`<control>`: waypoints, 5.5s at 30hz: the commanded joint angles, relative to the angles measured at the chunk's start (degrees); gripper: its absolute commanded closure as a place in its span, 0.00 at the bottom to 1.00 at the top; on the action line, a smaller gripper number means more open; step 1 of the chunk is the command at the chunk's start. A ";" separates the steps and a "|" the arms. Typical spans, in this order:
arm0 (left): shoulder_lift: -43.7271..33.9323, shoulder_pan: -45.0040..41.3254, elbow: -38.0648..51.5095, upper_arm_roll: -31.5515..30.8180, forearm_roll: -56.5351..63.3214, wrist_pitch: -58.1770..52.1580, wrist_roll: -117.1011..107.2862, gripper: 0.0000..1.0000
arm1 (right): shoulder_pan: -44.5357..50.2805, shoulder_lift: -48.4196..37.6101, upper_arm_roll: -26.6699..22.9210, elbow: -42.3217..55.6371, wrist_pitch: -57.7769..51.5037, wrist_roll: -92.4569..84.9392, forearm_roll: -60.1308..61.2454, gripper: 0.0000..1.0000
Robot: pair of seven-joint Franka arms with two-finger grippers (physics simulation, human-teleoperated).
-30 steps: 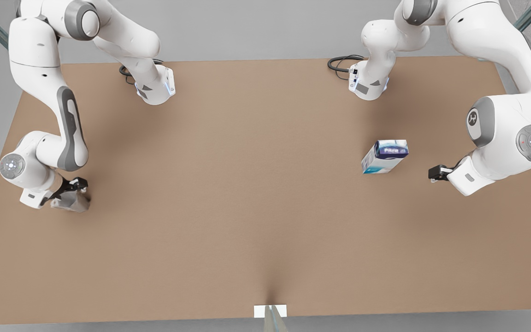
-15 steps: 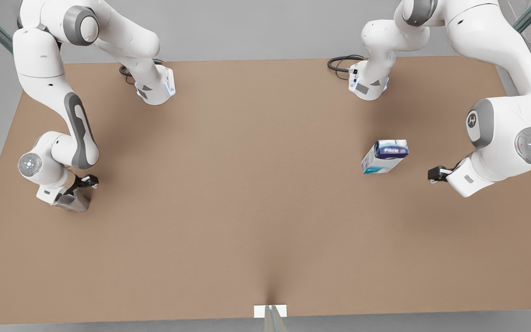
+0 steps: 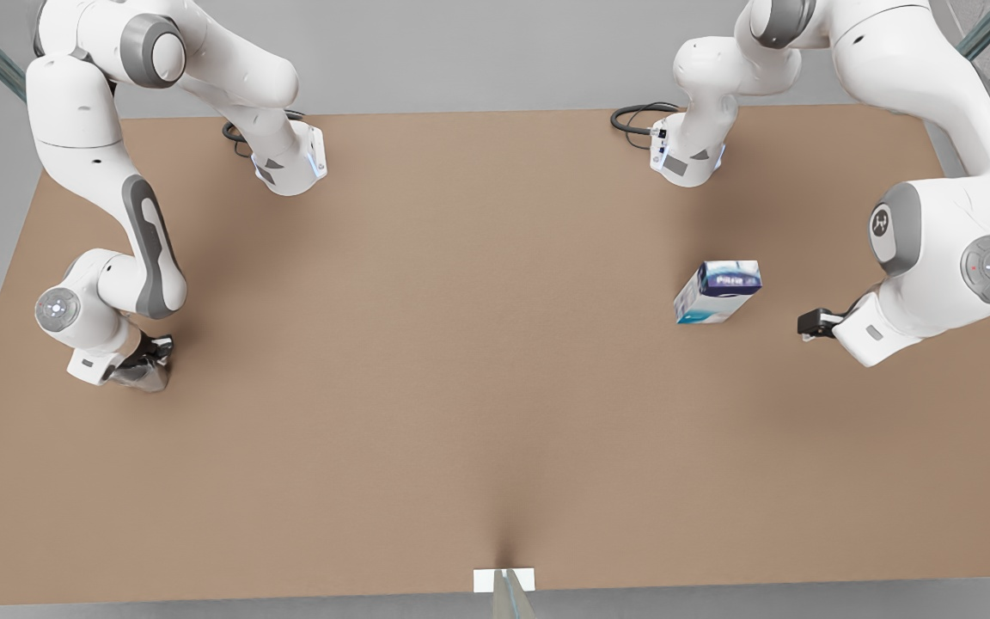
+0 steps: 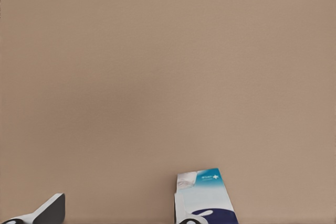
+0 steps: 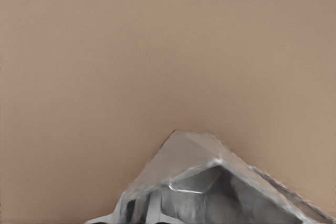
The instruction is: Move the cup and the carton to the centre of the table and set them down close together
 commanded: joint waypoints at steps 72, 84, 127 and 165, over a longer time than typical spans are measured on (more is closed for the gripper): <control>-17.93 -0.18 -26.97 2.99 -8.96 15.38 -54.04 0.00 | 48.56 37.29 9.93 66.71 -14.41 57.92 6.41 0.27; -31.64 -0.09 -50.80 4.40 -8.96 24.87 -71.71 0.00 | 48.38 36.58 10.55 67.15 -14.85 58.01 6.59 0.28; -28.31 -0.53 -65.65 6.24 -20.39 37.27 -81.74 0.00 | 9.44 -11.40 6.24 42.63 -52.21 35.25 4.83 0.00; 10.01 -12.83 -10.99 -31.20 -9.49 34.28 -133.33 0.49 | 8.92 -11.23 6.24 44.03 -52.03 35.16 4.74 0.00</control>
